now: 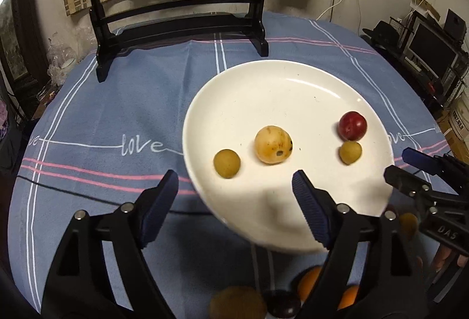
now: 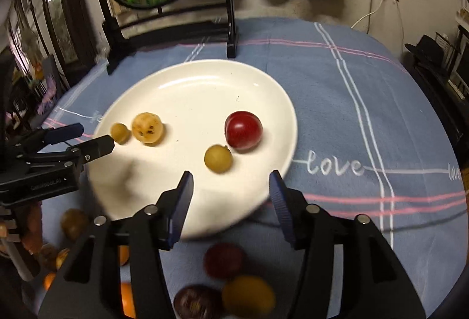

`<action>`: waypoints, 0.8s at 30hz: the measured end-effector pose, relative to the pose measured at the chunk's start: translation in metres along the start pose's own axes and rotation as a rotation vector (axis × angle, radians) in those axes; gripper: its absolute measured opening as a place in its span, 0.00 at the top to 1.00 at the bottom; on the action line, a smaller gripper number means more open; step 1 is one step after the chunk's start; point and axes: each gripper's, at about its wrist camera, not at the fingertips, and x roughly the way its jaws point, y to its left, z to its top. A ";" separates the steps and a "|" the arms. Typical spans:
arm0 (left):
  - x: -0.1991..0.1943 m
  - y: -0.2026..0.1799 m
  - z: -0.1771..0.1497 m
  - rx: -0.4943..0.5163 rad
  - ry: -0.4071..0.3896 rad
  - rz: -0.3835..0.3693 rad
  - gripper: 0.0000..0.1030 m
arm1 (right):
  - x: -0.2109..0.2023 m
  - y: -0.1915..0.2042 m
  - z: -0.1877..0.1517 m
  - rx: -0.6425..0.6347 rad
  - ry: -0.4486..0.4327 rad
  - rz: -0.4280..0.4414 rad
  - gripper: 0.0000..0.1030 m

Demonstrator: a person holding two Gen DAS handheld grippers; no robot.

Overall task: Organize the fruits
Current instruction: 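Place the small yellow fruit on the plate with the left gripper while the right places its plum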

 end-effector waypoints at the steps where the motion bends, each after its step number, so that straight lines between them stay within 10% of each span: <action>1: -0.007 0.001 -0.004 -0.002 -0.011 -0.006 0.18 | -0.012 -0.002 -0.006 0.013 -0.016 0.020 0.40; 24: -0.130 0.018 -0.156 -0.024 -0.056 -0.017 0.08 | -0.121 -0.006 -0.161 0.023 0.006 0.011 0.39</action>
